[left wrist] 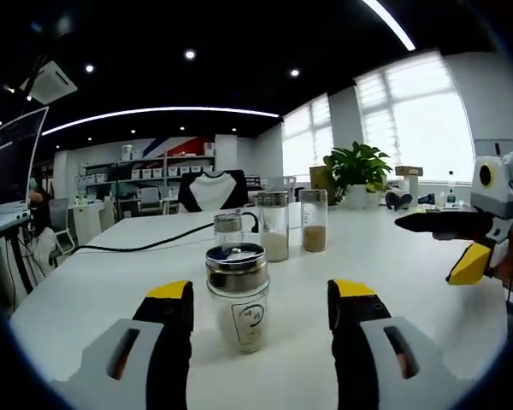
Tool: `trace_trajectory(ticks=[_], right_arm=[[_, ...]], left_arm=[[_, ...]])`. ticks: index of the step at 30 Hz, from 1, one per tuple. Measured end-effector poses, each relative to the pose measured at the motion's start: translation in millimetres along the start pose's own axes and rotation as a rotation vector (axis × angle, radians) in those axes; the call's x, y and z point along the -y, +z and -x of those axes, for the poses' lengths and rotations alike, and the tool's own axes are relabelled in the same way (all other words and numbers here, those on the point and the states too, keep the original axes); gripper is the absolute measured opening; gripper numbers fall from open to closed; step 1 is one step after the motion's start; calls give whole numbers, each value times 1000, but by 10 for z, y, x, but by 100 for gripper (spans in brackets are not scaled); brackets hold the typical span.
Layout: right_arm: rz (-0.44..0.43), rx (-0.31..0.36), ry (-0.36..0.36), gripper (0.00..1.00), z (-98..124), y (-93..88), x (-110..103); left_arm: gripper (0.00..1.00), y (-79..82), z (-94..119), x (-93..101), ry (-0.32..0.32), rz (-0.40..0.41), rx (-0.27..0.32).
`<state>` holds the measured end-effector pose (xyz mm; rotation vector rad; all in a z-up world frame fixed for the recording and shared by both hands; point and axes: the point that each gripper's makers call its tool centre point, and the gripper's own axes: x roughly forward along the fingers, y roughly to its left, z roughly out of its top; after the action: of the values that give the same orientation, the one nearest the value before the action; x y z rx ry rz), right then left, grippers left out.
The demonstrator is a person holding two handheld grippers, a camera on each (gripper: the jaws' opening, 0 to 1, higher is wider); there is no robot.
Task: Rotate the seasoning bottle until the label or dispensing opening points toward the visible target arrow and the bottle remains upright within the marked orientation range
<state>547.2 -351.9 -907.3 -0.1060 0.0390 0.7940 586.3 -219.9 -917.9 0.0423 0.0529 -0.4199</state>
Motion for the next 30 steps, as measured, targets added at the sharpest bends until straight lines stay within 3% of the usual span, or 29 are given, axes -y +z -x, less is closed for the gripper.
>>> trace_trajectory(ticks=[5,7,9,12,18,23,28,30], right_arm=[[-45,34,-2,82,-75,84,118],[-56,36,-8,79,-136,107,165],[-50,28,-8,75,-217,114,181],[-35,25,-4,69,-339,121,198],[-54,13,0,61,-623,80,252],[-27,-5,-18,58,-872,47,306],[64,-4,-36,54,-1116,82,360],[56,-7,-33,52,-1200,93,356]], left_arm=[[89,40,103,141,-40,17,18],[100,24,117,194,-57,0,12],[100,-19,153,256,-69,-25,-11],[100,19,222,381,-117,-20,16],[100,33,312,511,-145,-3,39],[100,-47,327,525,-145,35,-20],[100,-40,369,479,-129,3,-14],[100,-33,378,466,-131,14,-11]])
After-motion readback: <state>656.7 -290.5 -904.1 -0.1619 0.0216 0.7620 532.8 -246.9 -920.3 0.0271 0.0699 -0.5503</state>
